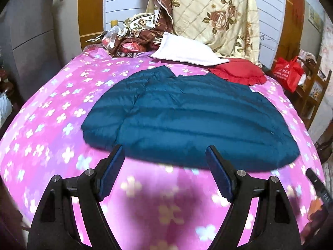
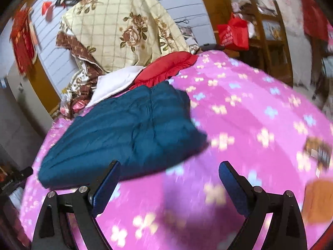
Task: Fold large clothes
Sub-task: 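Withdraw both open grippers from the folded teal jacket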
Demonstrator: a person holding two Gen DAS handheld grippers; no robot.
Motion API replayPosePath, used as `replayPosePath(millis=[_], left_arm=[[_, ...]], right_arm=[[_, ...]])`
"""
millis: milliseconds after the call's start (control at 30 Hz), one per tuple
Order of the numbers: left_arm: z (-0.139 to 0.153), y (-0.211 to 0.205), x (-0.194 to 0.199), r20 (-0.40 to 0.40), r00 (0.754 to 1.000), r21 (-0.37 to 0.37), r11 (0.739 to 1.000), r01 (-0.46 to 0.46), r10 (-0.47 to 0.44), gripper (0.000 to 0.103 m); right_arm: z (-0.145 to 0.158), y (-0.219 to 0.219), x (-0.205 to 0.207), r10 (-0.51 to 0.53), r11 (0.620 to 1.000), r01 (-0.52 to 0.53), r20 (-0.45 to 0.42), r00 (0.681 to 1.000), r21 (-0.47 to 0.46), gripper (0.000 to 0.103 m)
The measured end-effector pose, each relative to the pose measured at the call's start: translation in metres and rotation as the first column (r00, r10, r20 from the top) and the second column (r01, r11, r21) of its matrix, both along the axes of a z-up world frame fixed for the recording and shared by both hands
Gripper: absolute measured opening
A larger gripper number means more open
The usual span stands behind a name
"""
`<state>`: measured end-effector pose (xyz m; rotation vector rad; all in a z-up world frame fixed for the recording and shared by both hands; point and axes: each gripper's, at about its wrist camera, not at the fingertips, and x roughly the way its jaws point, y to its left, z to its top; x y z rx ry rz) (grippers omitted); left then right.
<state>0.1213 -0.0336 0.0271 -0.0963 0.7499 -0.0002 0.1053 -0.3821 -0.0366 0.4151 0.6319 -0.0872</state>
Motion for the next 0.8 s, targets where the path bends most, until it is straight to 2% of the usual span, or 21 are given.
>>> replayPosePath(millis=[67,133,333,533,700,767,800], left_arm=[[0.003,-0.002,-0.013,0.002,1.0,-0.022,1.0,0.008,-0.008,0.08],[0.007,-0.009,-0.025,0.006,1.0,-0.021,0.999,0.024,-0.024,0.08],[0.025,-0.016,-0.053,0.048,0.998,-0.014,0.999,0.04,-0.04,0.08],[0.031,-0.015,-0.065,0.06,0.997,-0.016,0.999,0.05,-0.049,0.08],[0.031,-0.014,-0.073,0.076,0.995,0.014,0.998,0.061,-0.062,0.08],[0.031,-0.01,-0.075,0.088,0.994,0.03,0.998,0.059,-0.062,0.08],[0.03,-0.008,-0.075,0.093,0.994,0.038,0.998,0.054,-0.057,0.08]], right_arm=[[-0.006,0.004,-0.011,0.008,1.0,-0.008,-0.011,1.0,0.015,0.094],[-0.01,0.009,-0.018,0.011,1.0,-0.011,-0.026,1.0,-0.007,0.094],[0.001,0.019,-0.041,0.034,0.999,-0.033,0.0,0.999,-0.036,0.094],[0.006,0.024,-0.051,0.047,0.999,-0.047,0.005,0.999,-0.026,0.094],[0.001,0.032,-0.052,0.06,0.998,-0.06,-0.022,0.998,-0.032,0.094],[-0.001,0.039,-0.046,0.09,0.995,-0.092,-0.042,0.995,-0.036,0.089],[-0.001,0.042,-0.041,0.109,0.993,-0.111,-0.053,0.993,-0.042,0.08]])
